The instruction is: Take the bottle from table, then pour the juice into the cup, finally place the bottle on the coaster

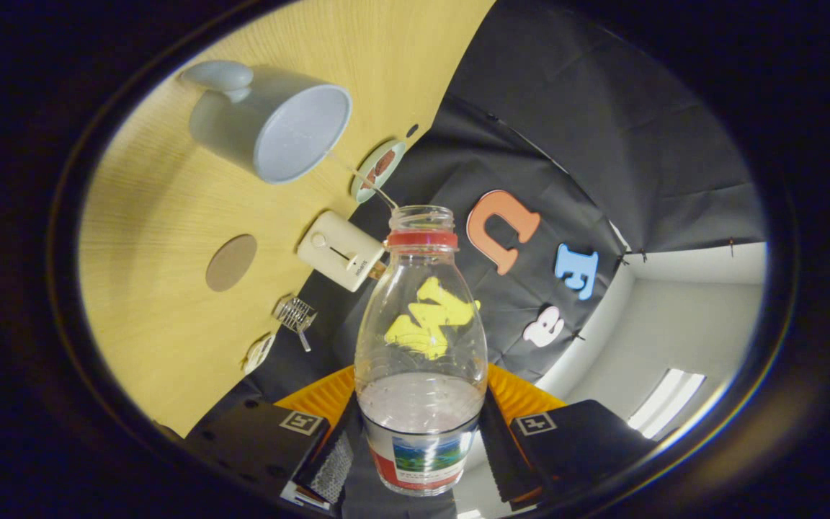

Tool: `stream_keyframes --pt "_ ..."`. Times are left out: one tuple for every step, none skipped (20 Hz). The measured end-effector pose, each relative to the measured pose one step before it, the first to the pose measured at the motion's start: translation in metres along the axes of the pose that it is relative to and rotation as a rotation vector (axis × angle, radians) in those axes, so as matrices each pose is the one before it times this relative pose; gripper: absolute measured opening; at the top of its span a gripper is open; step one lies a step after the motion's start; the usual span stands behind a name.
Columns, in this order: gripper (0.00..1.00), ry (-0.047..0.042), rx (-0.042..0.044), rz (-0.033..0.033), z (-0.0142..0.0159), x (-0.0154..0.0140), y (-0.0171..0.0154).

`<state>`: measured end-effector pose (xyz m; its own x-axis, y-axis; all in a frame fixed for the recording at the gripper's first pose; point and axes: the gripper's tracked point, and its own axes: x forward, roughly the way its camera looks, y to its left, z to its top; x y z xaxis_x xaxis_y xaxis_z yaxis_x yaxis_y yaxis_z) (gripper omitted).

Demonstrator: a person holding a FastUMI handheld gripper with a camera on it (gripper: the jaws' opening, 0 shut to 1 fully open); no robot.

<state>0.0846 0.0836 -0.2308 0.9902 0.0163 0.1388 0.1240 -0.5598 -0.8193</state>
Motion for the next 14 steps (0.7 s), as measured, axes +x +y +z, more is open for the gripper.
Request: stream_keyframes --pt "0.82 -0.00385 -0.00140 0.00378 -0.00133 0.00070 -0.00123" --pt "0.82 -0.01436 -0.00163 -0.00412 -0.00006 0.00473 -0.00306" --pt "0.82 -0.00867 -0.00672 -0.00580 -0.00072 0.00261 -0.00273" --pt "0.82 -0.00455 -0.00889 -0.00370 -0.00154 0.00110 -0.00311" --pt "0.82 0.00449 -0.00392 0.00818 -0.00312 -0.00021 0.00133" --pt "0.82 0.00292 -0.00387 0.01370 -0.00101 -0.00012 0.00308" --pt "0.82 -0.00469 -0.00068 0.00123 0.00189 -0.00179 0.00037" --pt "0.82 -0.00632 0.00214 -0.00185 0.00192 -0.00007 -0.00199" --pt "0.82 -0.00369 -0.00227 -0.00578 0.00125 -0.00274 -0.00126" --pt "0.82 -0.00329 -0.00236 -0.00411 0.00123 -0.00048 -0.00101" --pt "0.82 -0.00075 -0.00126 0.00039 0.00135 -0.00091 0.00107" --pt "0.82 0.00000 -0.00320 0.00187 0.00126 -0.00014 0.00164" --pt "0.82 -0.00615 -0.00366 -0.00081 0.00238 -0.00162 0.00106" --pt "0.82 -0.00465 -0.00153 -0.00286 0.00280 -0.00029 -0.00080"
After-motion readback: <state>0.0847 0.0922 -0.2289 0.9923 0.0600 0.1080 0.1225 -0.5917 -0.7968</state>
